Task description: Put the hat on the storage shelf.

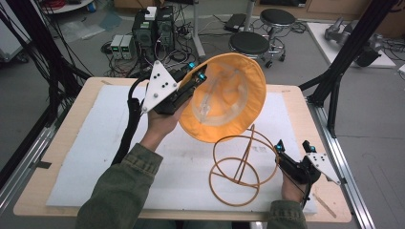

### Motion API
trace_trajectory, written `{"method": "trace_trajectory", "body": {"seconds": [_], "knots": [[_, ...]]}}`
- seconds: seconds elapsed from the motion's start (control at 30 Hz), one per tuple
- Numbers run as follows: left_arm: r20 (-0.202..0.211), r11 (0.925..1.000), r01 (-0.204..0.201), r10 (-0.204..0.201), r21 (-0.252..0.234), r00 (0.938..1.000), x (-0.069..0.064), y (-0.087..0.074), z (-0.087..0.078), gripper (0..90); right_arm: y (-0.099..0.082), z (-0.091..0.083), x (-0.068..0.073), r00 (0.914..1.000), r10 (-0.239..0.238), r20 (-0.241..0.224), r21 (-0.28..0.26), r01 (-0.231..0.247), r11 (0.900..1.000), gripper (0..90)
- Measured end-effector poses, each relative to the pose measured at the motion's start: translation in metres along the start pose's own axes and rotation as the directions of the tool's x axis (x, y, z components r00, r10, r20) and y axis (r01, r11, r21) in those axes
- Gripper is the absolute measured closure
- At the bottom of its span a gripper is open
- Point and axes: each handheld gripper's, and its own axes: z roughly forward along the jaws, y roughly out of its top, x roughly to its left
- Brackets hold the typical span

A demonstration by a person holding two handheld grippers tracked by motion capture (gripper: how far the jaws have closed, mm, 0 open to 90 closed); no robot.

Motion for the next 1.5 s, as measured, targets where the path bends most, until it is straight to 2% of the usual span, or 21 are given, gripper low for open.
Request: {"method": "trace_trajectory", "body": {"seconds": [0.17, 0.3, 0.4, 0.5, 0.57, 0.67, 0.73, 0.8, 0.83, 1.0, 1.03, 1.07, 1.13, 1.2, 1.23, 1.27, 1.3, 1.33, 1.37, 1.4, 1.5], "knots": [[0.009, 0.9999, 0.0, 0.0, -0.016, 1.0, -0.006, 0.007, -0.001, 86.5, 0.0, 0.0, 0.001, 1.0, 0.007, -0.002, 0.0, -0.007, 1.0, 9.0], [0.026, 0.9993, -0.005, 0.006, -0.036, 0.9996, -0.016, 0.015, 0.0, 86.5, 0.0, 0.001, 0.001, 1.0, -0.001, -0.003, -0.001, 0.001, 1.0, 9.0], [0.065, 0.9979, -0.001, 0.005, -0.064, 0.9979, -0.028, 0.021, 0.0, 86.4, 0.0, 0.001, 0.001, 1.0, 0.003, -0.003, 0.001, -0.003, 1.0, 9.0], [0.116, 0.9962, 0.006, 0.004, -0.087, 0.9933, -0.041, 0.026, 0.001, 86.4, 0.0, 0.001, 0.001, 1.0, 0.006, -0.002, 0.003, -0.006, 1.0, 9.0], [0.166, 0.9952, 0.002, 0.015, -0.098, 0.9859, -0.053, 0.029, 0.002, 86.4, 0.0, 0.001, 0.001, 1.0, 0.007, -0.003, 0.002, -0.007, 1.0, 9.0], [0.239, 0.9942, -0.003, 0.028, -0.107, 0.9706, -0.069, 0.031, 0.004, 86.4, 0.0, 0.001, 0.001, 1.0, 0.008, -0.004, -0.001, -0.008, 1.0, 9.0], [0.289, 0.9931, 0.001, 0.033, -0.118, 0.9567, -0.078, 0.033, 0.004, 86.3, 0.0, 0.001, 0.0, 1.0, 0.004, -0.002, -0.004, -0.004, 1.0, 9.0], [0.339, 0.9916, 0.019, 0.025, -0.128, 0.9403, -0.084, 0.034, 0.004, 86.3, 0.0, 0.001, 0.0, 1.0, 0.006, -0.001, -0.001, -0.006, 1.0, 9.0], [0.37, 0.9906, 0.031, 0.021, -0.133, 0.9286, -0.087, 0.034, 0.004, 86.3, 0.0, 0.001, 0.0, 1.0, 0.006, -0.001, -0.001, -0.006, 1.0, 9.0], [0.455, 0.9879, 0.076, -0.007, -0.135, 0.8906, -0.095, 0.033, 0.006, 86.3, 0.0, 0.001, 0.0, 1.0, 0.005, -0.003, 0.0, -0.005, 1.0, 9.0], [0.477, 0.9868, 0.094, -0.02, -0.131, 0.8786, -0.096, 0.032, 0.006, 86.3, 0.0, 0.001, 0.0, 1.0, 0.005, -0.002, -0.003, -0.005, 1.0, 9.0], [0.477, 0.9868, 0.094, -0.02, -0.131, 0.8786, -0.096, 0.032, 0.006, 86.3, 0.0, 0.001, 0.0, 1.0, 0.005, -0.002, -0.003, -0.005, 1.0, 9.0], [0.506, 0.9851, 0.119, -0.04, -0.124, 0.8615, -0.096, 0.031, 0.005, 86.3, 0.0, 0.001, 0.0, 0.9999, 0.013, -0.003, 0.003, -0.013, 0.9999, 9.0], [0.523, 0.9841, 0.132, -0.051, -0.119, 0.8509, -0.097, 0.03, 0.005, 86.3, 0.0, 0.001, 0.0, 1.0, 0.003, -0.003, -0.002, -0.003, 1.0, 9.0], [0.527, 0.9844, 0.132, -0.052, -0.116, 0.8484, -0.098, 0.029, 0.004, 86.3, 0.0, 0.001, 0.0, 1.0, 0.003, -0.003, -0.002, -0.003, 1.0, 9.0], [0.546, 0.9837, 0.144, -0.062, -0.108, 0.8357, -0.098, 0.027, 0.004, 86.3, 0.0, 0.001, 0.0, 1.0, 0.002, -0.003, 0.0, -0.002, 1.0, 9.0], [0.546, 0.9837, 0.144, -0.062, -0.108, 0.8357, -0.098, 0.027, 0.004, 86.3, 0.0, 0.001, 0.0, 1.0, 0.002, -0.003, 0.0, -0.002, 1.0, 9.0], [0.568, 0.9839, 0.151, -0.071, -0.095, 0.8201, -0.099, 0.025, 0.004, 86.3, 0.0, 0.001, 0.0, 1.0, 0.003, -0.004, -0.002, -0.003, 1.0, 9.0], [0.578, 0.9844, 0.153, -0.074, -0.088, 0.8125, -0.1, 0.024, 0.004, 86.3, 0.0, 0.001, 0.0, 1.0, 0.003, -0.004, -0.002, -0.003, 1.0, 9.0], [0.595, 0.9852, 0.153, -0.077, -0.078, 0.8003, -0.101, 0.023, 0.004, 86.3, 0.0, 0.001, 0.0, 1.0, 0.004, -0.004, -0.004, -0.004, 1.0, 9.0], [0.624, 0.9891, 0.127, -0.053, -0.075, 0.7798, -0.107, 0.02, 0.002, 86.3, 0.0, 0.001, 0.0, 1.0, 0.005, -0.005, -0.004, -0.005, 1.0, 9.0]]}}
